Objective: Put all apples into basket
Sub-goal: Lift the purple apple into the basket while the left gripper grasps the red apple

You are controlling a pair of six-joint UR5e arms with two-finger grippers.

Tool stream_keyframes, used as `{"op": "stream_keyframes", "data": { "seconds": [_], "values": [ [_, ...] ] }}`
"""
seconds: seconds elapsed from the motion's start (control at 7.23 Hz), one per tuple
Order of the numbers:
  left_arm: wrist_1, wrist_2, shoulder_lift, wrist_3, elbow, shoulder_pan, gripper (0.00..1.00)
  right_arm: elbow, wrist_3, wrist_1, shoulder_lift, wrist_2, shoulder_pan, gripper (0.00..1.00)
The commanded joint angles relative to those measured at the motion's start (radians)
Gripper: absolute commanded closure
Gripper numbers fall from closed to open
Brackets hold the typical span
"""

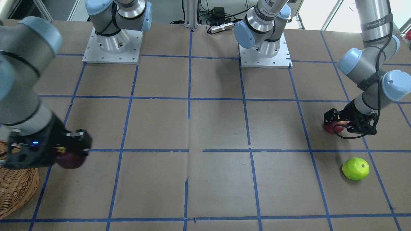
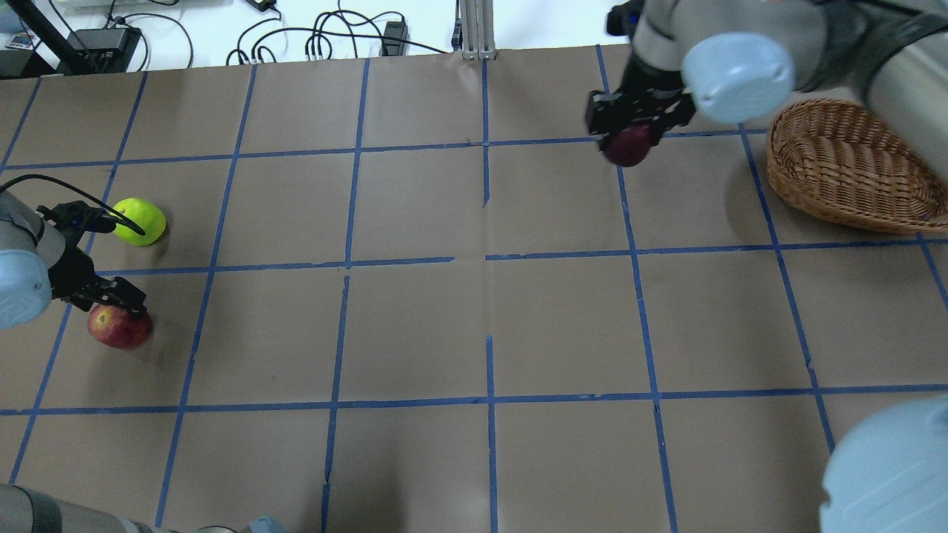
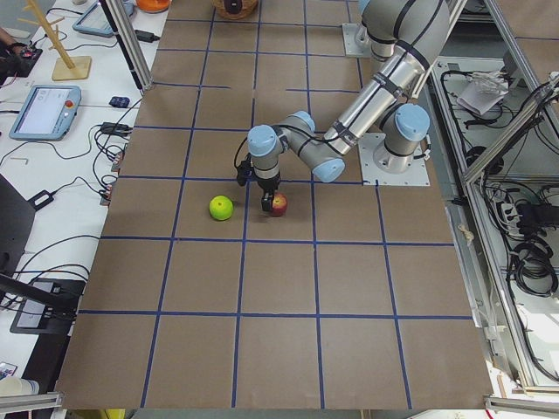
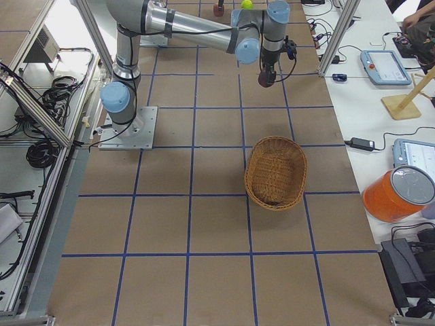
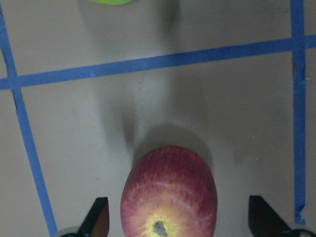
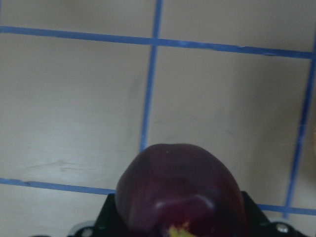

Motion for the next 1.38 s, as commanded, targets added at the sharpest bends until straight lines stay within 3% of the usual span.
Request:
{"op": "stream_keyframes", "data": {
  "seconds": [0.0, 0.14, 0.28, 0.42, 0.55, 0.69, 0.83, 0.97, 1.25],
  "values": [
    [-0.001, 0.022, -0.038, 0.001, -0.006, 0.000, 0.00, -0.026, -0.333, -0.064, 0.057, -0.071, -0.264, 1.00],
    [-0.001, 0.039, -0.041, -0.007, -0.003, 0.000, 0.05, -0.025, -0.457, -0.201, 0.116, -0.071, -0.333, 1.00],
    [-0.007, 0.042, -0.036, -0.009, 0.005, 0.000, 0.41, -0.033, -0.529, -0.274, 0.199, -0.065, -0.392, 1.00],
    [-0.016, 0.042, -0.018, -0.019, 0.005, -0.003, 0.74, -0.040, -0.582, -0.326, 0.247, -0.059, -0.429, 0.81],
    [-0.062, 0.038, -0.003, -0.076, 0.006, -0.017, 0.95, -0.043, -0.619, -0.330, 0.272, -0.059, -0.432, 0.44],
    [-0.100, 0.035, 0.019, -0.181, 0.026, -0.030, 0.96, -0.053, -0.612, -0.327, 0.260, -0.074, -0.431, 0.00],
    [-0.207, 0.012, 0.039, -0.269, 0.070, -0.067, 0.96, -0.089, -0.605, -0.300, 0.238, -0.096, -0.420, 0.00],
    [-0.302, 0.004, 0.057, -0.385, 0.136, -0.143, 0.96, -0.132, -0.603, -0.201, 0.218, -0.091, -0.411, 0.00],
    [-0.358, -0.051, 0.071, -0.713, 0.194, -0.336, 0.96, -0.177, -0.490, -0.019, 0.133, -0.091, -0.325, 0.00]
  ]
}}
